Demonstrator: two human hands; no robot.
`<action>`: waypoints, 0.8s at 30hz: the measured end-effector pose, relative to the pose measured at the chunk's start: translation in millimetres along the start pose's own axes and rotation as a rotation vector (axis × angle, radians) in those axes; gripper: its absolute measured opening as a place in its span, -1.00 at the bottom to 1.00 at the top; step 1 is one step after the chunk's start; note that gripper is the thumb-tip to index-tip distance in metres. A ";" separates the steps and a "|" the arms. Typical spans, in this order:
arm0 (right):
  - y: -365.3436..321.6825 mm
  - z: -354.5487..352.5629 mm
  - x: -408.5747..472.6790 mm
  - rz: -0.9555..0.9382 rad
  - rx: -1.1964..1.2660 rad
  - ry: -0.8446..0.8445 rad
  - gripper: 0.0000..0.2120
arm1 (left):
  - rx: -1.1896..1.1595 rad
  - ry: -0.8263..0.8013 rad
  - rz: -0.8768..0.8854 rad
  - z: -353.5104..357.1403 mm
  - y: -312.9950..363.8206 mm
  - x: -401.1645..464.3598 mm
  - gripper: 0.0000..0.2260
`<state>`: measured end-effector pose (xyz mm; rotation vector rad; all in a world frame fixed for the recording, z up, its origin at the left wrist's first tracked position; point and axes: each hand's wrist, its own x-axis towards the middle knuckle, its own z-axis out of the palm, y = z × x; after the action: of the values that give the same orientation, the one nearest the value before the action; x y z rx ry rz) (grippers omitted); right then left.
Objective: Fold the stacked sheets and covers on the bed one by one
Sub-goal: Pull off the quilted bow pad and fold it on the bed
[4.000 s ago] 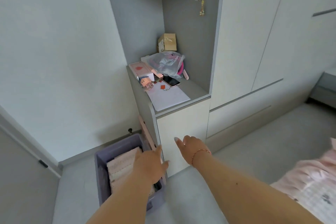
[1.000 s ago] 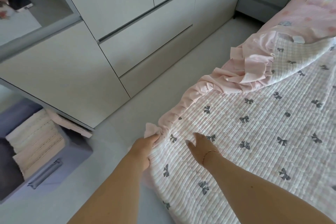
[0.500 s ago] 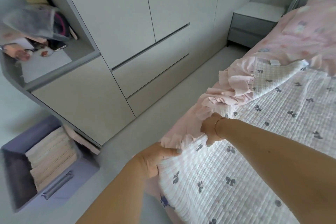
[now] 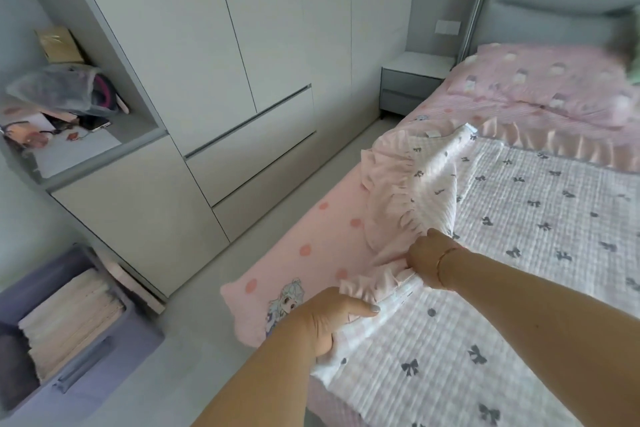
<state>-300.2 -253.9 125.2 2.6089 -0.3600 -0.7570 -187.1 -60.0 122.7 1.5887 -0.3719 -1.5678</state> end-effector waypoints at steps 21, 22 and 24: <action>34.2 168.6 -240.2 0.106 0.219 -0.124 -0.76 | 0.017 0.023 -0.137 254.0 -112.9 -26.7 -0.27; 39.8 179.2 -251.9 0.104 0.219 -0.109 -0.75 | 0.006 0.023 -0.149 274.2 -115.3 -33.2 -0.29; 47.0 203.6 -274.2 0.093 0.237 -0.078 -0.72 | -0.017 0.055 -0.151 314.3 -121.5 -47.2 -0.31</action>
<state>-644.7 -261.7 112.8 2.7624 -0.6237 -0.8301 -527.2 -65.1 112.5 1.6757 -0.2123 -1.6318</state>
